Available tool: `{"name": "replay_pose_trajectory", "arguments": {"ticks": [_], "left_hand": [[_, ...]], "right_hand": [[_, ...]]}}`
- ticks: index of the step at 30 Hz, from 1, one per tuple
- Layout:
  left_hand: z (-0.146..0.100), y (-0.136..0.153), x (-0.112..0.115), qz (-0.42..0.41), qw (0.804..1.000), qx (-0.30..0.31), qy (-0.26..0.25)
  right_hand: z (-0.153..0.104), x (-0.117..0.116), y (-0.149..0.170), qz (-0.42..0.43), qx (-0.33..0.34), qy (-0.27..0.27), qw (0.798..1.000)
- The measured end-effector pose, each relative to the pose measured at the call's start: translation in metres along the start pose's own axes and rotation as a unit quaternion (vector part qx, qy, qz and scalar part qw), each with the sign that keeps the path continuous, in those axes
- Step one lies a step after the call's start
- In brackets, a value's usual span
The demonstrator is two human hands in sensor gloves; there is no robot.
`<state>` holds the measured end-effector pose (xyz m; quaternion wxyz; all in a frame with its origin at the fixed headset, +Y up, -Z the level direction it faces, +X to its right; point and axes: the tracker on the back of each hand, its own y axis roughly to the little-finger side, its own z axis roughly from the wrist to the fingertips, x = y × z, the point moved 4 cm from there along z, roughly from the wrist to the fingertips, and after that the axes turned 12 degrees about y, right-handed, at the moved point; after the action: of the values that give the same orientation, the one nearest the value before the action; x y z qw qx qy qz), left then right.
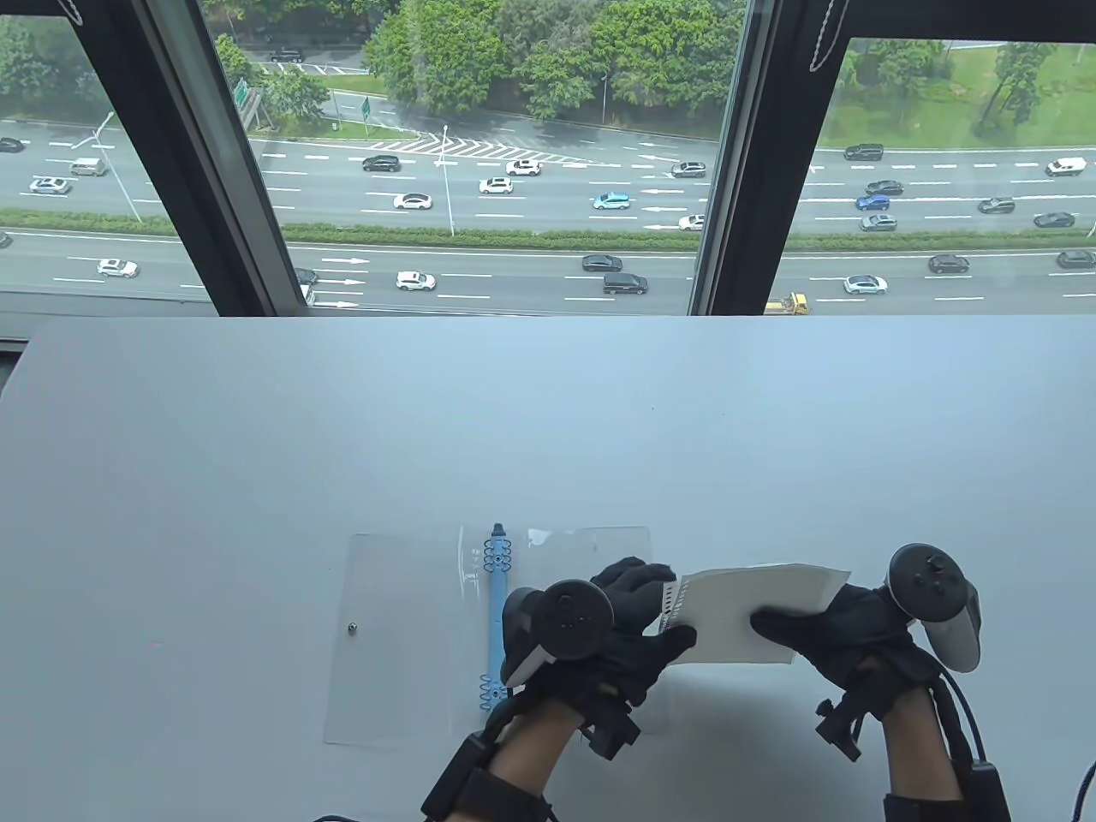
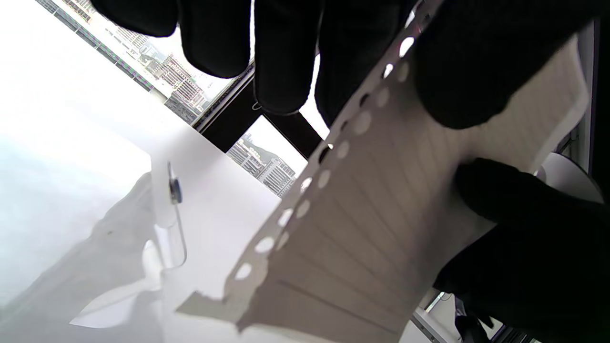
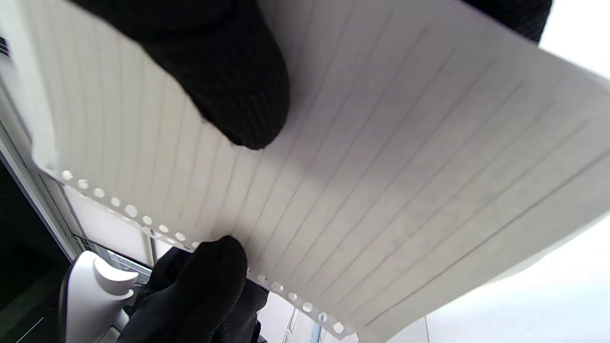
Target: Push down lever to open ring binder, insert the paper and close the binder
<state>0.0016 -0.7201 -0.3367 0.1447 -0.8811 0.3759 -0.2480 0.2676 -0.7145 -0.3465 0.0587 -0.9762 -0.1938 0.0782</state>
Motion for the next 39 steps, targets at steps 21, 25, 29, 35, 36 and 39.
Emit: {"name": "replay_pose_trajectory", "arguments": {"ticks": [21,25,29,35,36,39], "left_hand": [[0.004,-0.026,0.01,0.136,0.989,0.007,-0.057],[0.01,-0.018,0.025,0.156,0.986,-0.048,0.015],[0.007,-0.031,0.018,0.151,0.987,0.01,-0.047],[0.014,-0.02,0.035,0.165,0.985,-0.032,0.026],[0.012,-0.023,0.03,0.162,0.986,-0.023,0.003],[0.011,-0.027,0.027,0.138,0.99,-0.015,-0.013]], "right_hand": [[-0.003,0.012,0.0,-0.107,-0.006,0.053,0.993],[-0.001,0.007,0.01,-0.178,-0.025,0.046,0.983],[-0.002,0.009,-0.001,-0.154,0.007,0.076,0.985],[0.0,-0.001,0.013,-0.201,-0.035,0.022,0.979],[0.0,0.002,0.009,-0.187,-0.015,0.044,0.981],[-0.001,0.009,-0.002,-0.167,0.01,0.082,0.983]]}}
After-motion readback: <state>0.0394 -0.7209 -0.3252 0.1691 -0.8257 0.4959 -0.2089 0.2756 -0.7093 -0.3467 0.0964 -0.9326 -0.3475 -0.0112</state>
